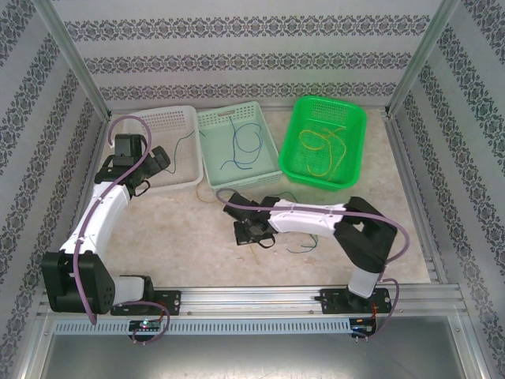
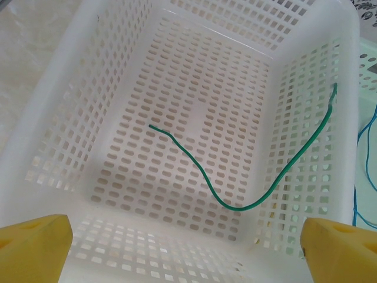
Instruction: Untangle the cables
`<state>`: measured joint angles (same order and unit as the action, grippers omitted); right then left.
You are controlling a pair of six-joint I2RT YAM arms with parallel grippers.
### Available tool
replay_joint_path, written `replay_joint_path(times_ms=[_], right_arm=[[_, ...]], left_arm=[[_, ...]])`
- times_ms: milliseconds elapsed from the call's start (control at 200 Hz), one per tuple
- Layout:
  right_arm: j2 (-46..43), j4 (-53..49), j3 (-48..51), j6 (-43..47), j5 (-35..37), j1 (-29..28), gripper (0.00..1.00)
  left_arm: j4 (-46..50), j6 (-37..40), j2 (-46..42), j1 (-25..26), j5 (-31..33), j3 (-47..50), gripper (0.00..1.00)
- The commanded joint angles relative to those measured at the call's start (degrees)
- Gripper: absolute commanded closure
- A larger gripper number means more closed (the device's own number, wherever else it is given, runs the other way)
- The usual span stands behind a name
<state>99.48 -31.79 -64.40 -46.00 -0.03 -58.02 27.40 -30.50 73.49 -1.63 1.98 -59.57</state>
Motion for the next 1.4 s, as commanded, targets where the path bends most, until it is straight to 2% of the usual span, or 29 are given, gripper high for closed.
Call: replay_joint_path(times_ms=[0, 210, 385, 560, 734, 864, 1154, 1264, 1394], right_arm=[[-8.56, -3.37, -1.73, 6.81, -0.27, -0.42, 1.0], [-20.4, -9.17, -2.02, 15.96, -5.63, 2.33, 1.0], [-30.28, -10.1, -1.57, 18.75, -6.71, 5.94, 1.0], [-41.14, -6.13, -0.11, 18.22, -3.36, 11.79, 1.0], [-45.86, -7.05, -1.18, 14.88, 4.37, 21.11, 1.0], [-45.69, -6.21, -1.22, 13.31, 3.66, 30.14, 1.0], [-36.22, -1.87, -3.14, 15.86, -0.64, 47.9, 1.0], [-30.61, 1.5, -3.95, 17.13, -3.68, 51.34, 1.0], [-24.85, 4.36, -6.02, 18.83, -3.15, 52.72, 1.0]], left_arm=[[-1.54, -0.93, -0.9, -0.83, 0.89, 0.29, 0.0], [-1.66, -0.53, -1.09, -0.83, 1.5, -0.1, 0.0], [-1.73, -0.52, -1.13, -0.83, 1.82, 0.06, 0.0], [-2.08, -0.66, -0.93, -0.87, 1.9, 0.29, 0.0], [-2.26, -0.87, -0.83, -0.83, 1.87, 0.33, 0.0], [-2.18, -0.82, -0.82, -0.83, 1.63, 0.32, 0.0], [-1.73, -0.27, -1.25, -0.84, 2.06, 0.47, 0.0], [-1.73, -0.26, -1.23, -0.84, 2.2, 0.55, 0.0], [-1.59, -0.08, -1.24, -0.86, 2.37, 0.68, 0.0]])
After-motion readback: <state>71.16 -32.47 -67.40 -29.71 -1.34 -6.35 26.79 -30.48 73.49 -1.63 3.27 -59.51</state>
